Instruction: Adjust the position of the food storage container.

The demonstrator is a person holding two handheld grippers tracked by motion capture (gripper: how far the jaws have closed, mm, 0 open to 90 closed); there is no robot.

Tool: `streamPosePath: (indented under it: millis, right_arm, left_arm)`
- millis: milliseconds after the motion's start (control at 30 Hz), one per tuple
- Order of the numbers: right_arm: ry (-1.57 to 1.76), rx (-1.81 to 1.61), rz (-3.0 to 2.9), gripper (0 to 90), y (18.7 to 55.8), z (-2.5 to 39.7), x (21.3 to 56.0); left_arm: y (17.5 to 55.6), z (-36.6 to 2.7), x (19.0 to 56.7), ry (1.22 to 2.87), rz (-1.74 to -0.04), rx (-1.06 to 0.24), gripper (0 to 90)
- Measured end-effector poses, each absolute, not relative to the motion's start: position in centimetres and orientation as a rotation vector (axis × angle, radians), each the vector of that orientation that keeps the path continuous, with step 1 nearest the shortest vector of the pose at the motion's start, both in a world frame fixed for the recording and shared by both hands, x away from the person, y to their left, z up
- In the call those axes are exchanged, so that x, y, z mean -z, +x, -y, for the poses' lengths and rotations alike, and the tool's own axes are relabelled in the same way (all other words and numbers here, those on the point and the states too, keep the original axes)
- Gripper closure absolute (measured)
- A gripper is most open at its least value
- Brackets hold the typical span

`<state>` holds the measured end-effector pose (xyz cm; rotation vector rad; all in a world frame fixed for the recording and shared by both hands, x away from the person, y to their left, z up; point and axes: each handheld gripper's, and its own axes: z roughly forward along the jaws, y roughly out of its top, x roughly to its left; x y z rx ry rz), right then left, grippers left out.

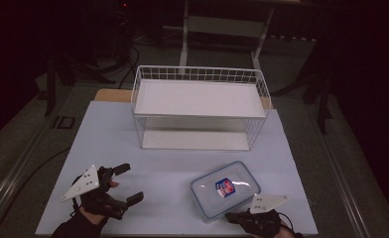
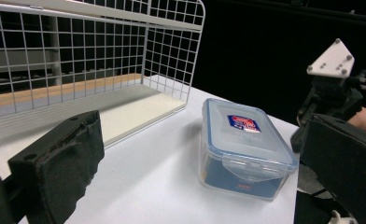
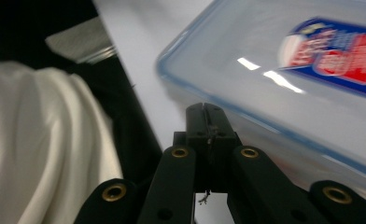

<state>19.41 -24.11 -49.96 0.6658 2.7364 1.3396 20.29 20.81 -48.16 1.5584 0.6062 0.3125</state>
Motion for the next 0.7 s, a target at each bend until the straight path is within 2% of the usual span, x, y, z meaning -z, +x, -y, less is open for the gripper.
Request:
streamPosePath:
  millis: [367,700]
  right_arm:
    - [0.597,-1.279,-2.775,90.0,20.3,22.7,50.6]
    - [0.559,-1.300,-2.774,90.0,22.9,19.9,51.0]
  left_arm:
    - [20.3,-20.8,48.1,1.552,-0.604,-0.309,0.0]
    - [20.3,-20.9,48.1,1.555,-0.605,-0.309,0.0]
